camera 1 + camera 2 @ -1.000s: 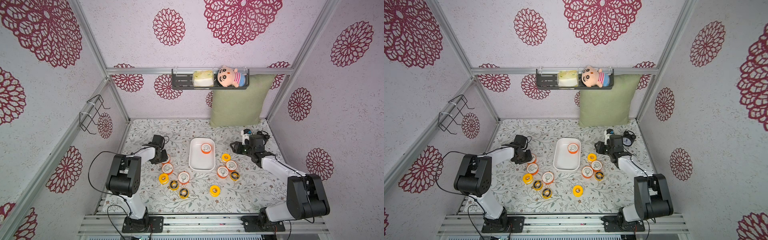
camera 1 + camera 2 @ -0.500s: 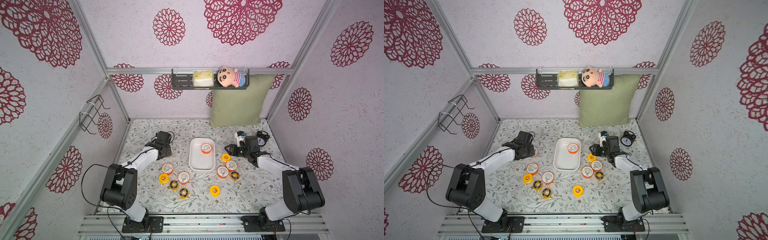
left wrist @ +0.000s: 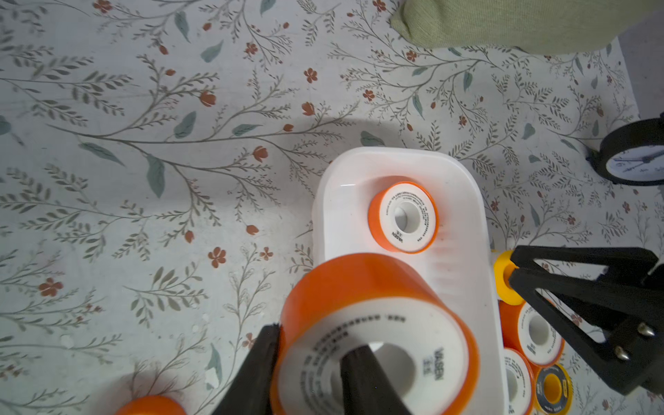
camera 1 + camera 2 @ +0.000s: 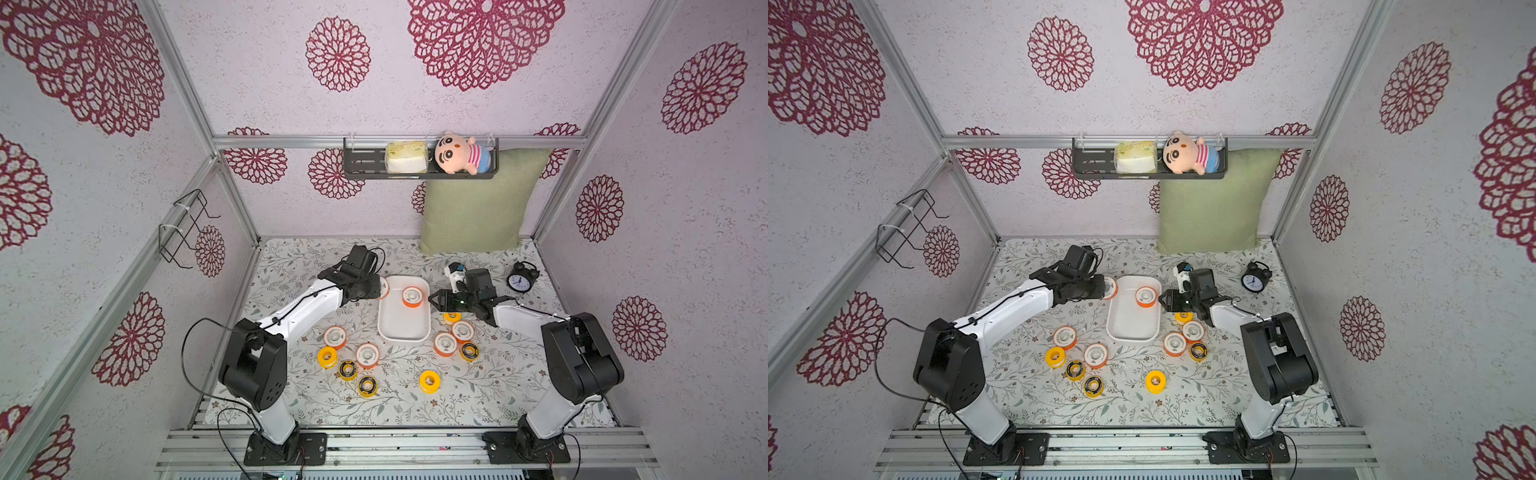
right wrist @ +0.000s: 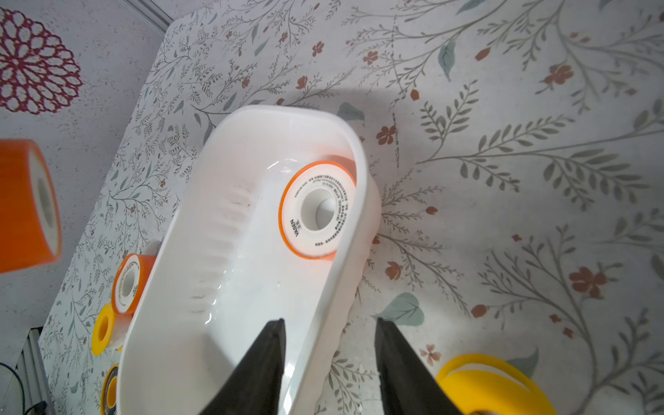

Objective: Put the sealing tape into the storage box
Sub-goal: Pick up the sealing tape at the center of the board, then place the sealing tape in the storage box.

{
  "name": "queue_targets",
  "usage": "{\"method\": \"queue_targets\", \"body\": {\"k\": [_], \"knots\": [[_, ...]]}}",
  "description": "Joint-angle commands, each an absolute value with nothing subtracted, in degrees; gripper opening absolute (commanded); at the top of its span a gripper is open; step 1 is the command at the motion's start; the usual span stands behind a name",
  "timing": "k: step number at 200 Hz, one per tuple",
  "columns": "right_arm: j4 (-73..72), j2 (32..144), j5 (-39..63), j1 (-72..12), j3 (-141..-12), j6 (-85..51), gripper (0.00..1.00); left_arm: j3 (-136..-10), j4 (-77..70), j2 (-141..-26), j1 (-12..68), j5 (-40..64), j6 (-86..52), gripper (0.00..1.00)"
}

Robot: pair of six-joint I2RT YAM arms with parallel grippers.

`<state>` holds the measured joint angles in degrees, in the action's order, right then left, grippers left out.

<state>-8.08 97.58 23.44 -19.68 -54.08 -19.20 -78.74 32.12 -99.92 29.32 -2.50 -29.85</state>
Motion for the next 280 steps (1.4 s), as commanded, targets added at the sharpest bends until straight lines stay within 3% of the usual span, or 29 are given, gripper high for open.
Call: {"method": "queue_targets", "body": {"k": [1,124,280], "knots": [[-9.2,99.2,24.5,-20.0,-56.4,-20.2,0.46,-81.7,34.2,-103.4,30.8,2.1,-28.7,0.31],[-9.3,102.8,25.2,-20.6,-59.6,-22.1,0.40,-95.6,42.2,-121.6,33.9,9.1,-25.8,0.31],[-7.5,103.1,24.9,-20.7,-60.1,-21.6,0.40,-102.5,45.8,-130.1,34.9,11.6,-23.4,0.33]]}}
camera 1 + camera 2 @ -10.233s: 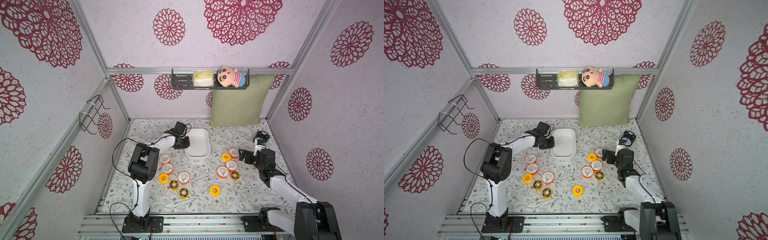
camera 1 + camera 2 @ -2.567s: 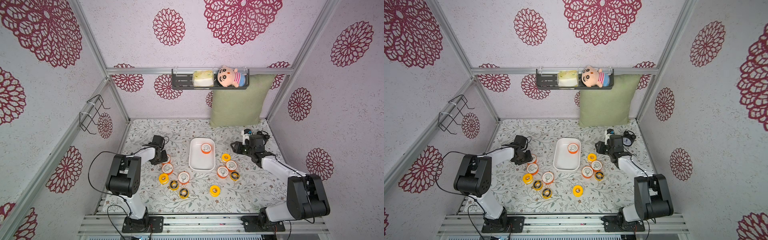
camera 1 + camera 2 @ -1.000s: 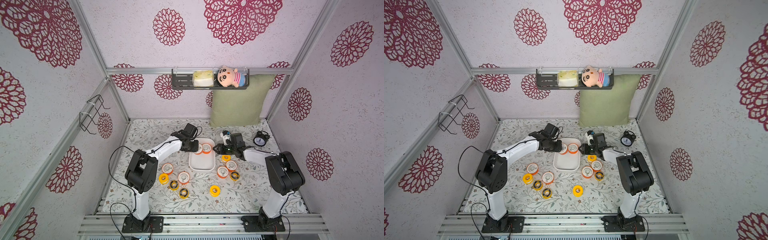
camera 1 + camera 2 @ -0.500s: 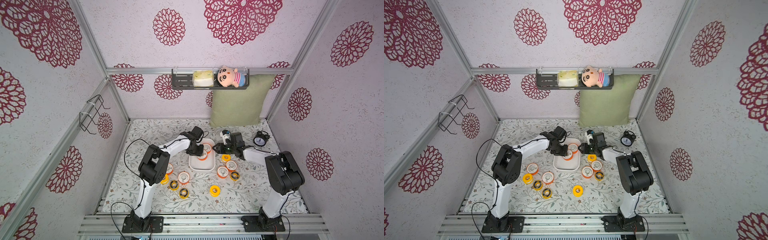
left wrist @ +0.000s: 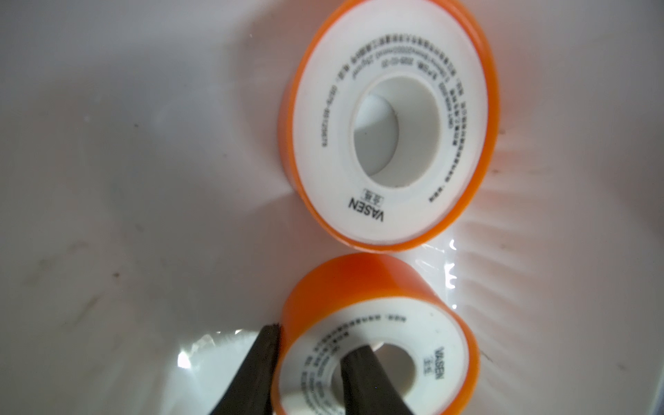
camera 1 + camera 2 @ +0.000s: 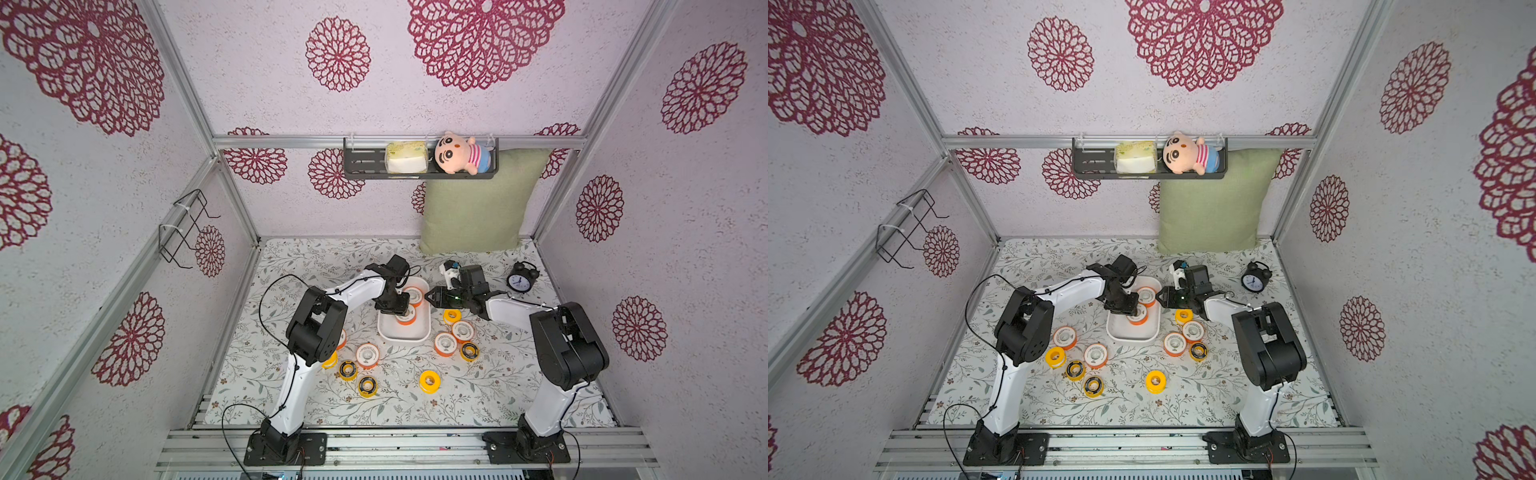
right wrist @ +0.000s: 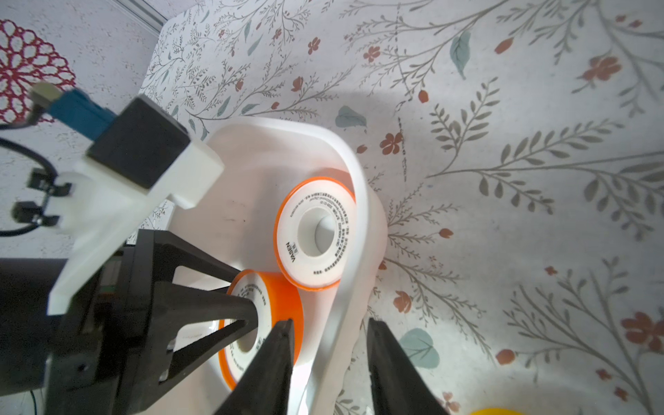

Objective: Put the sealing tape into the storage box
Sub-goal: Place the sealing tape in the storage box.

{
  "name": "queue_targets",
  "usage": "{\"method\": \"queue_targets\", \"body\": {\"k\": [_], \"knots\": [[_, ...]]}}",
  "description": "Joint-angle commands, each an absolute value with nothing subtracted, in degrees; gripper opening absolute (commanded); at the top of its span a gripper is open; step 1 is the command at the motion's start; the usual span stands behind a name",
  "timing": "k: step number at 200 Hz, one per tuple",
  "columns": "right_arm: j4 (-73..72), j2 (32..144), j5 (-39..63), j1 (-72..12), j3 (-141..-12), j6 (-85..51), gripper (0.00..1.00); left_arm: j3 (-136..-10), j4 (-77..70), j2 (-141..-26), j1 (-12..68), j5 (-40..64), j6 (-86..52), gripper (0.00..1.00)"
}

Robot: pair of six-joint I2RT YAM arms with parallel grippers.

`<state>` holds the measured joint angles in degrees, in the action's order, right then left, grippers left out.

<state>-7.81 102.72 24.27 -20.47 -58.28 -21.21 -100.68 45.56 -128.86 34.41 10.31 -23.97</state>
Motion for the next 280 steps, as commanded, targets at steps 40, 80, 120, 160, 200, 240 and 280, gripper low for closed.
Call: {"method": "queue_targets", "body": {"k": [40,80,120,160,200,240,280], "knots": [[-7.4,103.3,24.9,-20.8,-60.0,-21.6,0.40,-104.5,45.2,-132.1,34.9,12.4,-24.3,0.36],[-7.0,102.9,24.1,-20.8,-60.1,-21.4,0.41,-105.9,44.9,-132.8,34.9,13.3,-24.7,0.42],[-6.6,101.9,23.0,-20.8,-60.1,-21.2,0.42,-106.1,44.1,-132.7,34.9,14.6,-25.1,0.42],[-5.9,101.2,21.9,-20.8,-60.3,-20.6,0.43,-105.9,43.5,-132.2,34.9,16.2,-25.6,0.42],[-4.4,98.5,18.2,-20.7,-60.0,-20.0,0.45,-104.5,43.0,-130.6,34.8,16.9,-25.8,0.44],[-1.8,92.9,11.6,-20.3,-58.5,-17.7,0.48,-101.9,42.2,-125.9,34.8,14.1,-25.8,0.51],[1.4,88.1,6.6,-19.8,-56.2,-15.3,0.51,-97.0,39.3,-119.5,34.8,12.5,-26.6,0.52]]}}
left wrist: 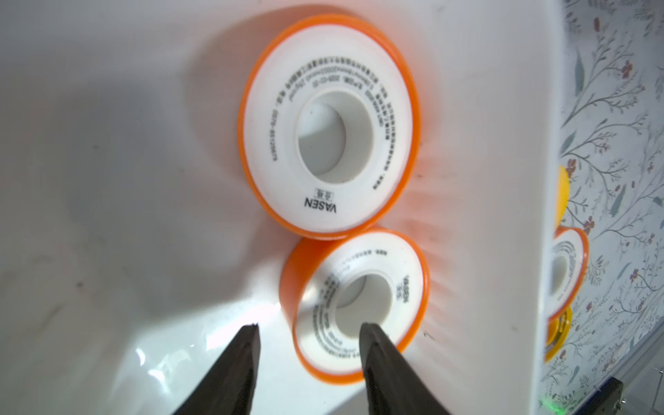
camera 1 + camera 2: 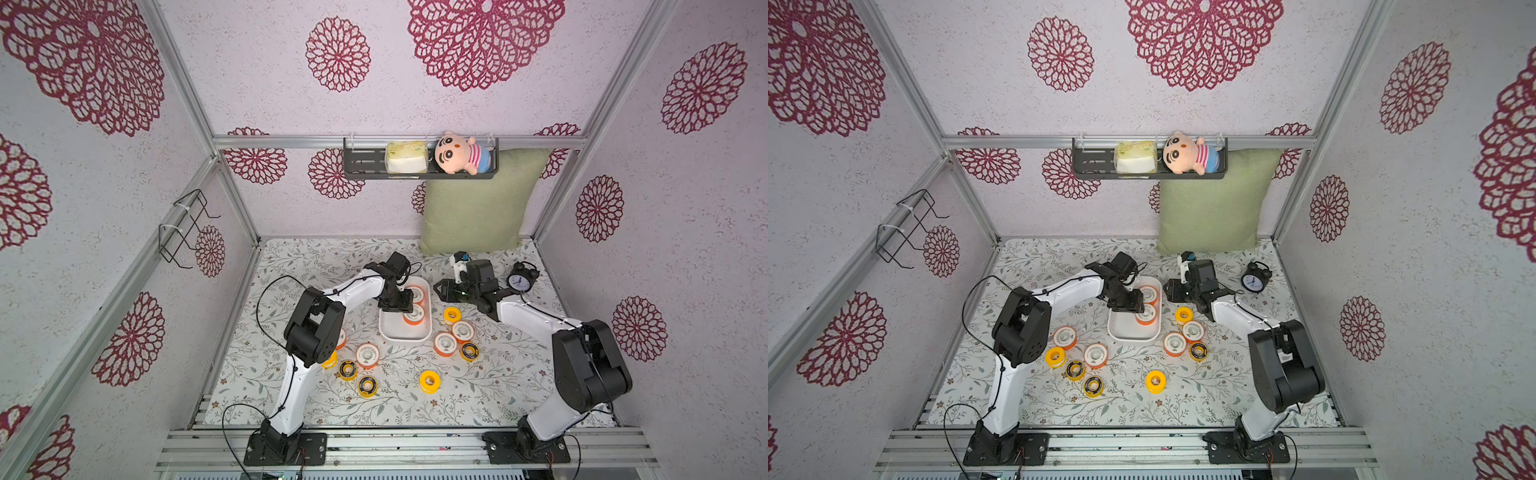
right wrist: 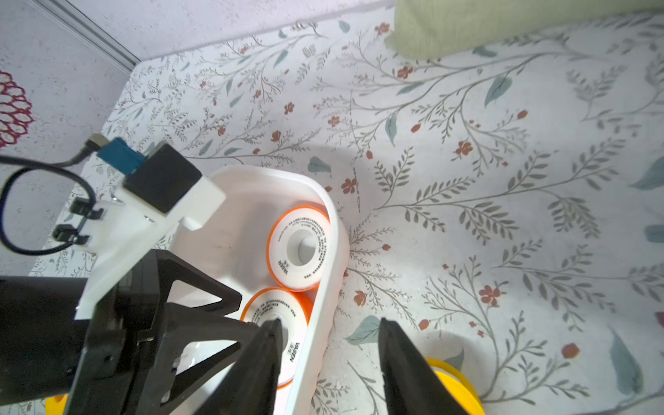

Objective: Put the sealing tape into the storage box
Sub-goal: Place the sealing tape in the storage box, then pick up the sealing tape at the center of the board.

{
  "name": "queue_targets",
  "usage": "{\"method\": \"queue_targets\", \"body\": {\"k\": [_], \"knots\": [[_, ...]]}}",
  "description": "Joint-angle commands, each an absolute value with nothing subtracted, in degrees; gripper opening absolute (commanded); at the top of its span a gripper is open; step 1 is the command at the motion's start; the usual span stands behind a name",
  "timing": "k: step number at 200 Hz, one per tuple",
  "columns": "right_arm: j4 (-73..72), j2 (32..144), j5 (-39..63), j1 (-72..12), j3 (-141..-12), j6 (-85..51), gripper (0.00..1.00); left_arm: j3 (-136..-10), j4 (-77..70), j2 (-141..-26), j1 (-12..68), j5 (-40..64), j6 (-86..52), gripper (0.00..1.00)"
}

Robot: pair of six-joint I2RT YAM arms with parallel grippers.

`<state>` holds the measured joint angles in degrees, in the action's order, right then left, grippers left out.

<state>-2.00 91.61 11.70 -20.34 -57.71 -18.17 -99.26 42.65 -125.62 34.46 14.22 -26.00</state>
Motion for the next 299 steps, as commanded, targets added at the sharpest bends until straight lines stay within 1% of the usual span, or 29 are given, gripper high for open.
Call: {"method": "queue_targets", "body": {"k": [1,39,44,62,93,164,206,299], "knots": [[1.5,88.0,6.5,-19.8,-56.2,-15.2,0.51,-96.8,39.2,-119.3,34.8,12.5,-26.7,0.52],[4.2,86.2,3.8,-19.9,-54.3,-13.6,0.51,-90.5,34.3,-113.1,34.4,9.5,-28.3,0.51],[4.4,86.1,3.5,-20.1,-54.0,-13.6,0.51,-89.6,33.6,-110.6,34.2,8.8,-28.5,0.51],[5.4,85.9,2.6,-20.7,-53.1,-13.3,0.51,-86.3,31.4,-107.4,33.7,6.0,-29.2,0.51],[8.0,85.9,0.3,-22.6,-52.3,-13.0,0.50,-81.4,29.9,-102.2,32.7,0.2,-29.3,0.51],[13.4,86.0,-2.5,-27.1,-49.4,-14.5,0.50,-70.5,27.6,-91.1,29.2,-6.7,-29.5,0.51],[14.4,84.8,-3.2,-28.8,-47.1,-16.9,0.48,-66.7,26.9,-88.0,27.7,-7.0,-30.1,0.51],[14.8,83.4,-6.6,-30.3,-46.3,-19.6,0.47,-64.9,26.9,-87.2,27.2,-6.7,-29.9,0.51]]}}
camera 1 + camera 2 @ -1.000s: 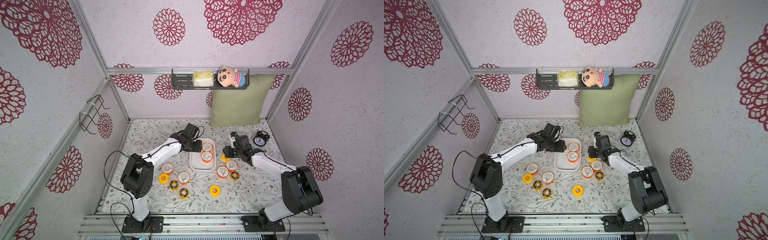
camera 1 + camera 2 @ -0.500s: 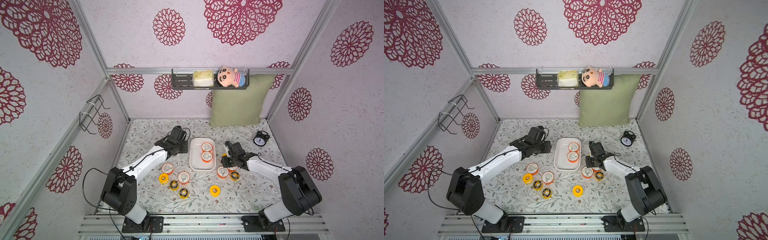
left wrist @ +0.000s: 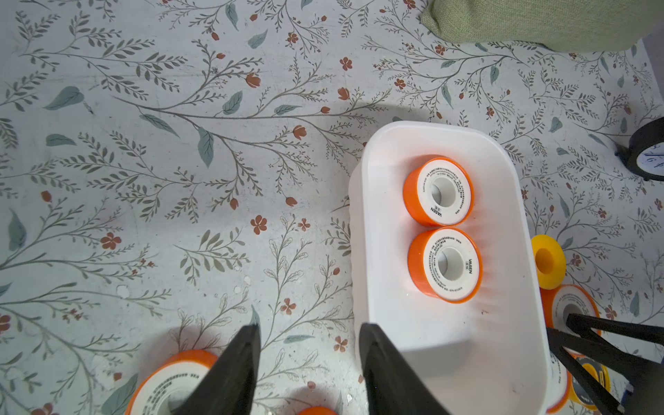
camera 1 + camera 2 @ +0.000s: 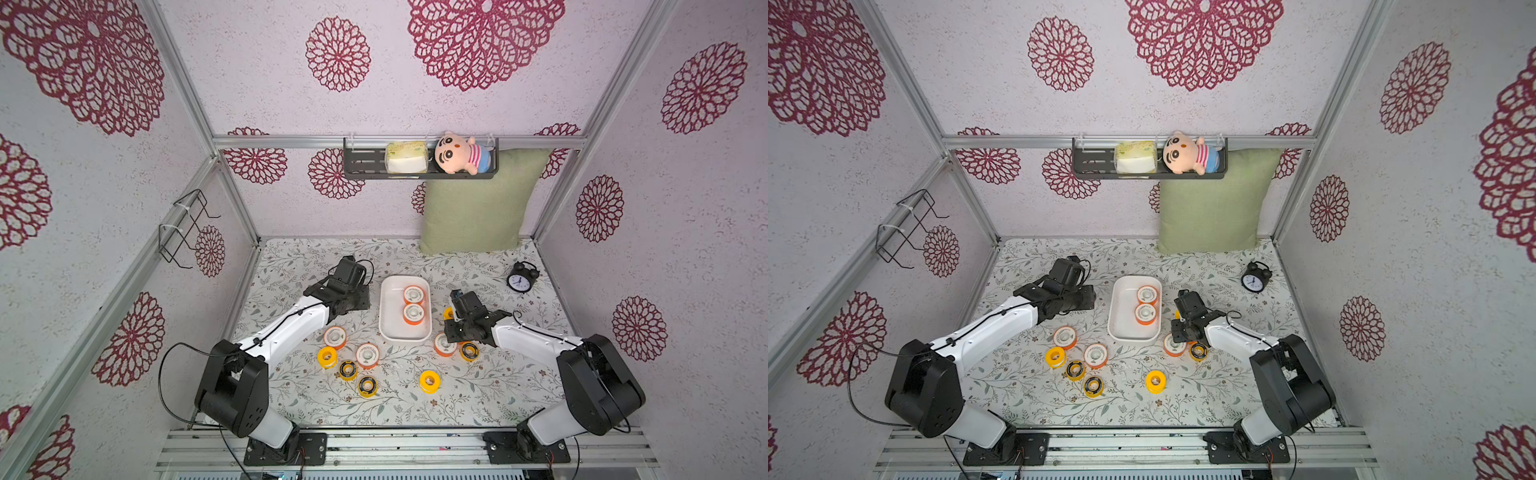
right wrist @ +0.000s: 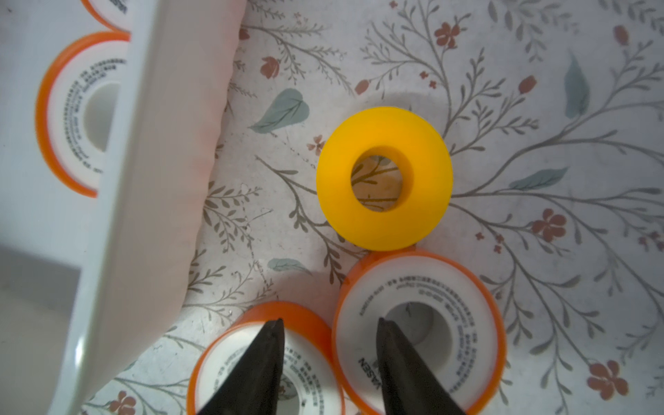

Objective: Put the sealing tape into the storage box
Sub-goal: Pick up the sealing tape at the center of the board.

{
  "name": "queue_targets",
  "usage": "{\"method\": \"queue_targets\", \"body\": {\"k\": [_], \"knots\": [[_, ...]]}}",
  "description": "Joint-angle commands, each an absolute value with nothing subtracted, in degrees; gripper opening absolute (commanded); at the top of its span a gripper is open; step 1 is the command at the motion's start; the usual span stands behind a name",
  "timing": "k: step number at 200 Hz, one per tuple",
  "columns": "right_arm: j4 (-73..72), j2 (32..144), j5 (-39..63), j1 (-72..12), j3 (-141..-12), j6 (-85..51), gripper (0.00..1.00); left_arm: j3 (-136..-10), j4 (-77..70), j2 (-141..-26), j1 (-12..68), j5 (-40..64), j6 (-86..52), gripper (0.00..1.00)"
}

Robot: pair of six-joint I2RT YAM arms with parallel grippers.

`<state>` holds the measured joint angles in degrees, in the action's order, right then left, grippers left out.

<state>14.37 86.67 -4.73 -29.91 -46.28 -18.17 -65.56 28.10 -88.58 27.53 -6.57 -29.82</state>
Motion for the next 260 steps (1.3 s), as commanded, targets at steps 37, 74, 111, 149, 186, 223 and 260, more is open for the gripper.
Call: {"method": "queue_targets", "body": {"k": [37,74,111,149,186,223,260], "knots": [[14.4,82.6,-7.9,-30.3,-46.6,-20.0,0.44,-64.9,26.8,-87.5,27.2,-6.4,-30.1,0.51],[14.8,84.4,-8.6,-30.3,-47.3,-20.6,0.42,-65.0,26.8,-88.1,27.2,-6.1,-30.1,0.51],[15.0,85.7,-9.3,-30.3,-47.5,-21.0,0.42,-65.1,26.9,-88.4,27.2,-5.9,-30.3,0.51],[14.5,86.7,-9.9,-30.3,-47.6,-21.6,0.42,-65.0,26.9,-88.7,27.2,-5.5,-30.6,0.51],[13.9,87.6,-10.7,-30.3,-47.6,-22.6,0.40,-64.9,27.0,-89.1,27.2,-5.4,-30.7,0.51],[13.8,89.1,-11.2,-30.2,-48.0,-23.0,0.39,-65.0,27.0,-89.5,27.2,-5.3,-30.8,0.51],[14.4,89.9,-12.5,-30.3,-48.2,-23.8,0.38,-64.9,27.0,-90.0,27.2,-5.2,-31.0,0.51]]}}
